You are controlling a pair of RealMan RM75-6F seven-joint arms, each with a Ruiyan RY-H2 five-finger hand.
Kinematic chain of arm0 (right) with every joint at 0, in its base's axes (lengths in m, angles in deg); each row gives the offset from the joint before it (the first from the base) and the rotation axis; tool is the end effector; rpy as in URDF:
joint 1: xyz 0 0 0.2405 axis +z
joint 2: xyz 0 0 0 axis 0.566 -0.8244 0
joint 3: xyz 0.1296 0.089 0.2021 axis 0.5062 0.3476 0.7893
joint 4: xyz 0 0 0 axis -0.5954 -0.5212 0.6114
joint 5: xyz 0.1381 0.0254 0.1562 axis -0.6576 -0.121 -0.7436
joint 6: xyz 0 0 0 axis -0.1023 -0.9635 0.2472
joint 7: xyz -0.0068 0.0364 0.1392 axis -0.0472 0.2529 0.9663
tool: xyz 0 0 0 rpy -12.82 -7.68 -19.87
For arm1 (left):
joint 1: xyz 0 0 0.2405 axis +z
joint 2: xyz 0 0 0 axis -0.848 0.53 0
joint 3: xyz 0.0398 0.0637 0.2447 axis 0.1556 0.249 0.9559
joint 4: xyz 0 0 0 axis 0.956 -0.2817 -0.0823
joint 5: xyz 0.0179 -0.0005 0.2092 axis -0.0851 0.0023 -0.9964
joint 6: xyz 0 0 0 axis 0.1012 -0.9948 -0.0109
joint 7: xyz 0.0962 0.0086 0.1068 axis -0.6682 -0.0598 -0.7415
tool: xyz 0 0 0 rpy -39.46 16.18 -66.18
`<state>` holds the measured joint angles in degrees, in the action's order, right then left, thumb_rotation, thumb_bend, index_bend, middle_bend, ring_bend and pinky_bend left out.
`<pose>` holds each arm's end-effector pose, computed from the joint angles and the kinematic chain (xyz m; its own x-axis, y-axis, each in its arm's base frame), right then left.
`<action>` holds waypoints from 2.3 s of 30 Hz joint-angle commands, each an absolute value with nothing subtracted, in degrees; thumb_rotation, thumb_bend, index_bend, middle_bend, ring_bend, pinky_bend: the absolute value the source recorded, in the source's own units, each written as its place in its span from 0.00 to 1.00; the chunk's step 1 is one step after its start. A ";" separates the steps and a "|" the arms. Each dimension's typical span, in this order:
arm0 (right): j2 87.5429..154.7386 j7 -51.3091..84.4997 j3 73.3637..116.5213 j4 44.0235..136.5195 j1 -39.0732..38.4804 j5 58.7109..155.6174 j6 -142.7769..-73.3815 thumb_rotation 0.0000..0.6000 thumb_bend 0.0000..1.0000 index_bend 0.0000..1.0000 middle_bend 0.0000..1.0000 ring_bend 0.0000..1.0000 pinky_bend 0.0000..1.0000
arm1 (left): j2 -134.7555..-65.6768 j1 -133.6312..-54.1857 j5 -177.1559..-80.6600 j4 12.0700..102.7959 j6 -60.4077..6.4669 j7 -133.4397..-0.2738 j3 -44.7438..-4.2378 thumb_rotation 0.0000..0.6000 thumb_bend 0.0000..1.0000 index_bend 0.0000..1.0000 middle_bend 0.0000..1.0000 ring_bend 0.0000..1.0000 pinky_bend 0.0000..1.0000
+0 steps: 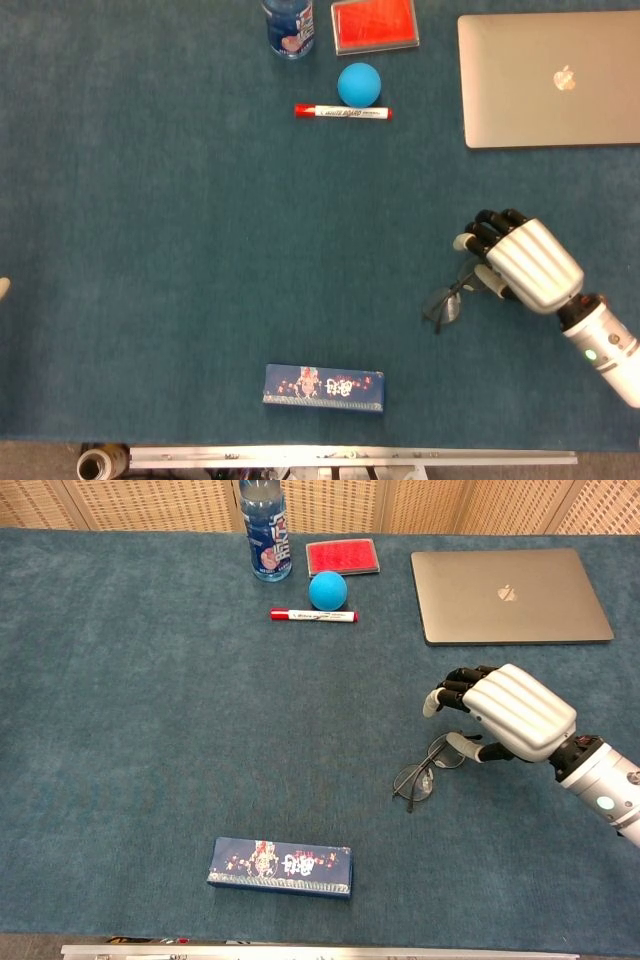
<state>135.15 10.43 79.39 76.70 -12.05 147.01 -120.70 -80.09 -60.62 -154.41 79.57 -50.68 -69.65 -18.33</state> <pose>-0.2472 -0.2266 -0.0407 0.5561 -0.0718 0.8280 -0.6910 -0.5935 0.4126 -0.3077 0.1655 0.1655 0.4281 -0.0169 0.9036 0.9037 0.0146 -0.4279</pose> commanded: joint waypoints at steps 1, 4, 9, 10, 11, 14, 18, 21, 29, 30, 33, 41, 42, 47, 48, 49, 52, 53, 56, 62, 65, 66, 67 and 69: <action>135.29 10.42 79.36 76.43 -12.05 146.84 -120.66 1.00 0.33 0.40 0.45 0.30 0.44 | -80.10 -60.62 -154.42 79.54 -50.74 -69.66 -18.36 1.00 0.00 0.47 0.42 0.31 0.47; 135.33 10.31 79.38 76.21 -12.03 146.58 -120.51 1.00 0.33 0.40 0.45 0.30 0.44 | -80.12 -60.60 -154.44 79.55 -50.80 -69.64 -18.38 1.00 0.00 0.47 0.42 0.31 0.47; 135.45 10.10 79.36 75.88 -12.01 146.10 -120.10 1.00 0.33 0.40 0.45 0.30 0.44 | -80.15 -60.64 -154.39 79.55 -50.69 -69.77 -18.38 1.00 0.00 0.47 0.42 0.31 0.47; 135.47 10.07 79.36 75.85 -11.99 146.01 -120.00 1.00 0.33 0.40 0.45 0.30 0.44 | -80.16 -60.63 -154.39 79.54 -50.68 -69.74 -18.35 1.00 0.00 0.47 0.42 0.31 0.47; 135.50 10.00 79.36 75.81 -11.98 145.90 -119.88 1.00 0.33 0.40 0.45 0.30 0.44 | -80.13 -60.62 -154.38 79.55 -50.72 -69.73 -18.38 1.00 0.00 0.47 0.42 0.31 0.47; 135.56 9.74 79.37 75.81 -11.93 145.64 -119.54 1.00 0.33 0.40 0.45 0.30 0.44 | -80.12 -60.63 -154.37 79.58 -50.74 -69.72 -18.41 1.00 0.00 0.47 0.42 0.31 0.47; 135.70 9.24 79.39 75.73 -11.90 145.09 -118.86 1.00 0.33 0.40 0.45 0.30 0.44 | -80.09 -60.60 -154.38 79.65 -50.78 -69.74 -18.41 1.00 0.00 0.47 0.42 0.31 0.47; 135.87 8.95 79.42 75.52 -11.86 144.68 -118.30 1.00 0.33 0.40 0.45 0.30 0.44 | -80.03 -60.53 -154.46 79.65 -50.89 -69.58 -18.38 1.00 0.00 0.47 0.42 0.31 0.47; 136.31 9.24 79.46 74.65 -11.77 144.11 -117.82 1.00 0.33 0.40 0.45 0.30 0.44 | -79.97 -60.52 -154.38 79.66 -50.92 -69.47 -18.44 1.00 0.00 0.47 0.42 0.31 0.47; 136.35 9.31 79.45 74.53 -11.76 144.09 -117.81 1.00 0.33 0.40 0.45 0.30 0.44 | -79.97 -60.51 -154.36 79.65 -50.90 -69.47 -18.44 1.00 0.00 0.47 0.42 0.31 0.47; 136.48 9.44 79.46 74.14 -11.70 143.90 -117.60 1.00 0.33 0.40 0.45 0.30 0.44 | -79.96 -60.53 -154.30 79.64 -50.84 -69.45 -18.45 1.00 0.00 0.47 0.42 0.31 0.47; 135.96 11.13 79.54 74.75 -11.52 144.39 -119.07 1.00 0.33 0.40 0.45 0.30 0.44 | -80.02 -60.50 -154.32 79.53 -50.88 -69.38 -18.45 1.00 0.00 0.47 0.42 0.31 0.47; 135.60 11.15 79.65 75.34 -11.51 144.63 -119.72 1.00 0.33 0.40 0.45 0.30 0.44 | -80.04 -60.52 -154.31 79.47 -50.87 -69.36 -18.47 1.00 0.00 0.47 0.42 0.31 0.47; 132.30 9.70 80.14 80.33 -11.60 146.24 -123.42 1.00 0.33 0.40 0.45 0.30 0.44 | -80.02 -60.57 -154.20 79.55 -50.77 -69.45 -18.52 1.00 0.00 0.47 0.42 0.31 0.47; 131.20 8.94 80.28 81.91 -11.71 146.60 -124.34 1.00 0.33 0.40 0.45 0.30 0.44 | -80.04 -60.58 -154.21 79.56 -50.79 -69.52 -18.54 1.00 0.00 0.47 0.42 0.31 0.47; 130.31 8.35 80.39 83.15 -11.83 146.85 -125.02 1.00 0.33 0.40 0.45 0.30 0.44 | -80.04 -60.57 -154.25 79.60 -50.83 -69.58 -18.53 1.00 0.00 0.47 0.42 0.31 0.47; 126.81 6.14 80.80 87.36 -12.58 147.28 -127.27 1.00 0.33 0.40 0.45 0.30 0.44 | -80.10 -60.51 -154.48 79.61 -50.99 -69.64 -18.44 1.00 0.00 0.47 0.42 0.31 0.47; 125.61 5.46 80.98 88.61 -12.90 147.27 -127.97 1.00 0.32 0.40 0.45 0.30 0.44 | -80.13 -60.49 -154.52 79.56 -51.01 -69.65 -18.42 1.00 0.00 0.47 0.42 0.31 0.47; 121.46 2.75 81.81 92.78 -14.55 146.45 -130.47 1.00 0.32 0.40 0.44 0.30 0.44 | -80.16 -60.58 -154.56 79.58 -50.94 -69.69 -18.46 1.00 0.00 0.47 0.43 0.31 0.47; 114.66 -1.52 83.76 98.14 -19.45 143.74 -137.08 1.00 0.23 0.40 0.44 0.30 0.45 | -80.51 -61.10 -155.19 79.29 -50.86 -69.57 -18.69 1.00 0.00 0.47 0.43 0.31 0.47; 112.25 -3.36 84.52 99.78 -21.93 141.87 -139.42 1.00 0.21 0.40 0.43 0.29 0.45 | -80.91 -61.59 -155.58 78.92 -50.39 -69.62 -18.72 1.00 0.00 0.47 0.43 0.31 0.47; 111.51 -3.72 84.78 100.26 -22.81 141.08 -140.10 1.00 0.20 0.40 0.42 0.28 0.45 | -81.07 -61.81 -155.63 78.80 -50.14 -69.73 -18.75 1.00 0.00 0.47 0.43 0.31 0.47; 111.06 -3.81 84.94 100.53 -23.46 140.47 -140.54 1.00 0.20 0.40 0.42 0.28 0.45 | -81.17 -61.97 -155.67 78.73 -49.95 -69.79 -18.77 1.00 0.00 0.47 0.43 0.31 0.47; 110.28 -3.77 85.12 100.62 -24.92 138.97 -141.15 1.00 0.20 0.40 0.42 0.28 0.45 | -81.34 -62.34 -155.69 78.62 -49.48 -69.83 -18.83 1.00 0.00 0.47 0.43 0.31 0.47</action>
